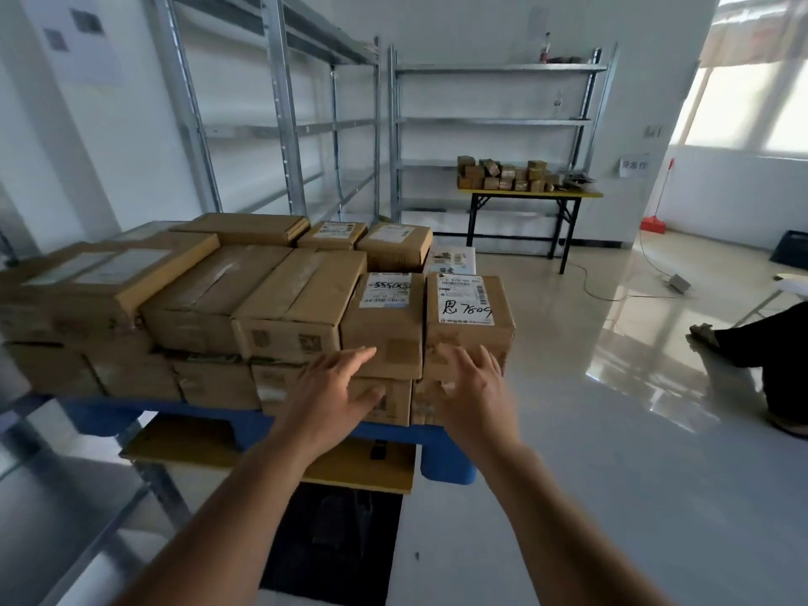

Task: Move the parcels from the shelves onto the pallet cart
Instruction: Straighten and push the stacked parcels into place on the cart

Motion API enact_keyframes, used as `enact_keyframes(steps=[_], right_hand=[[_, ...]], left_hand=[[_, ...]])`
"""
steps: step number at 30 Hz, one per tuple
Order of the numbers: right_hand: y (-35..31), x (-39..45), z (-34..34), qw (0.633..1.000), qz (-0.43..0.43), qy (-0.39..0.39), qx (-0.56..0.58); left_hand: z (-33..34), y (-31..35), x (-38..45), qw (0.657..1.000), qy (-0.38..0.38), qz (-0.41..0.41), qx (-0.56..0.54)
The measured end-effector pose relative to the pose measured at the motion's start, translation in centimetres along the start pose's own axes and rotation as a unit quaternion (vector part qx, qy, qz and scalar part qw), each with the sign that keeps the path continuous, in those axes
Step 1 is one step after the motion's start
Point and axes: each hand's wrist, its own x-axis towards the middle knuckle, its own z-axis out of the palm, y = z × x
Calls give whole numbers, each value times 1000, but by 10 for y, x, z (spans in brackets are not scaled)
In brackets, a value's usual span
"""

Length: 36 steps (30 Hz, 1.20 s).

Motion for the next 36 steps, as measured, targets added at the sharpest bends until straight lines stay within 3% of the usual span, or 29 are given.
enact_keyframes(steps=[4, 10, 19, 24, 31, 34, 36], right_hand=[[-22, -10, 29, 999, -28, -46, -9], [-53, -15, 60, 996, -50, -75, -8], [-78, 0, 71, 997, -49, -33, -52], [-87, 31, 74, 993, -43, -49, -100], [-83, 72, 88, 978, -41, -92, -180], [-79, 80, 95, 976, -47, -92, -193], [-78, 81, 97, 976, -50, -81, -196]], left_hand=[[-8, -22, -30, 998, 23, -57, 1], [-20, -51, -51, 997, 46, -69, 5], [-36, -85, -25, 998, 62, -21, 26], [-47, -102, 16, 994, 89, 23, 62], [-69, -153, 66, 988, 13, -17, 150], [-75, -171, 76, 989, -30, -48, 136], [-76, -175, 78, 990, -20, -40, 133]])
